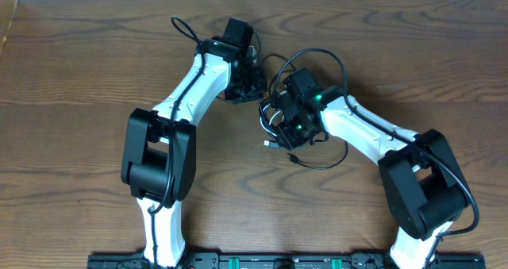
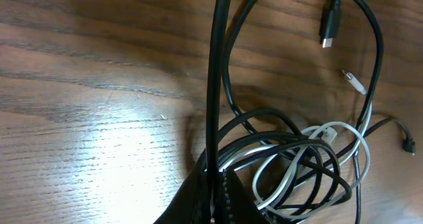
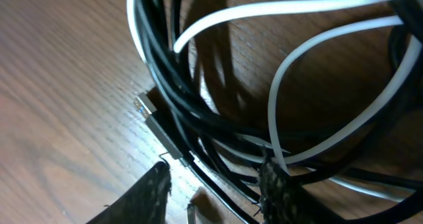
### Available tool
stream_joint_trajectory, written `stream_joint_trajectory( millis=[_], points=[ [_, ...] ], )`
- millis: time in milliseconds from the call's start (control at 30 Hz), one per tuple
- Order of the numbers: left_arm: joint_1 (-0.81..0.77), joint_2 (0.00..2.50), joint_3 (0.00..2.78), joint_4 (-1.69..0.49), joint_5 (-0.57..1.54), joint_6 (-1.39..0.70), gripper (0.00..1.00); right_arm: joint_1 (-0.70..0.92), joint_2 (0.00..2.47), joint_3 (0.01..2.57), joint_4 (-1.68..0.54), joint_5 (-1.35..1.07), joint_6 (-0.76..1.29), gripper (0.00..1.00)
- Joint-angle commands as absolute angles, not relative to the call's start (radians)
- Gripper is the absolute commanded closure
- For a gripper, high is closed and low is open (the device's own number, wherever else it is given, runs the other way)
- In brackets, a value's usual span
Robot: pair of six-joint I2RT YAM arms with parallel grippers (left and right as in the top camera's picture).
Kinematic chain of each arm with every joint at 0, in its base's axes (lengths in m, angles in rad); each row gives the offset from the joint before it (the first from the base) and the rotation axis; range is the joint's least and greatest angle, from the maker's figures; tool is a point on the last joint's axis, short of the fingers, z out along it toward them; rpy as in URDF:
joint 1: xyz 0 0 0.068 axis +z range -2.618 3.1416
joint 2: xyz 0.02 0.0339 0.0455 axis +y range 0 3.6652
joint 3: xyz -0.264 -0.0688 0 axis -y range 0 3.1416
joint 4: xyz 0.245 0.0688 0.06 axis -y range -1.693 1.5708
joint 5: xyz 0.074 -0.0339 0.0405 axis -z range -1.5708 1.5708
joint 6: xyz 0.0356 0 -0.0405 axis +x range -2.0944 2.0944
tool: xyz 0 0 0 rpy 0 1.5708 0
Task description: Untangle cables
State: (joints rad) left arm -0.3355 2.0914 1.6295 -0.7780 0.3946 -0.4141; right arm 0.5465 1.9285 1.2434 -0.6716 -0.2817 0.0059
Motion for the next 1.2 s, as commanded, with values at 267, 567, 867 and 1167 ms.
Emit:
stream_joint_trajectory(
  millis=[267,567,867,1167],
  points=[
    [-0.331,2.109,1.620,-0.780,0.408,-0.401,0.92,0.557,1.950,1.241,-0.668,-0.291,-0.062,0.64],
    [-0.331,2.109,1.620,-0.780,0.408,-0.401,0.92,0.606,1.950,1.241,-0.665,-0.251,-0.085,0.70],
    [-0.331,2.109,1.620,-0.780,0.410,-0.401,0.93,0.636,1.950,1.242,-0.662,-0.193,-0.075,0.69],
    [-0.331,2.109,1.620,-0.781,0.412,-0.401,0.92,0.612,1.983,1.268,-0.677,-0.229,-0.068,0.67]
  ],
)
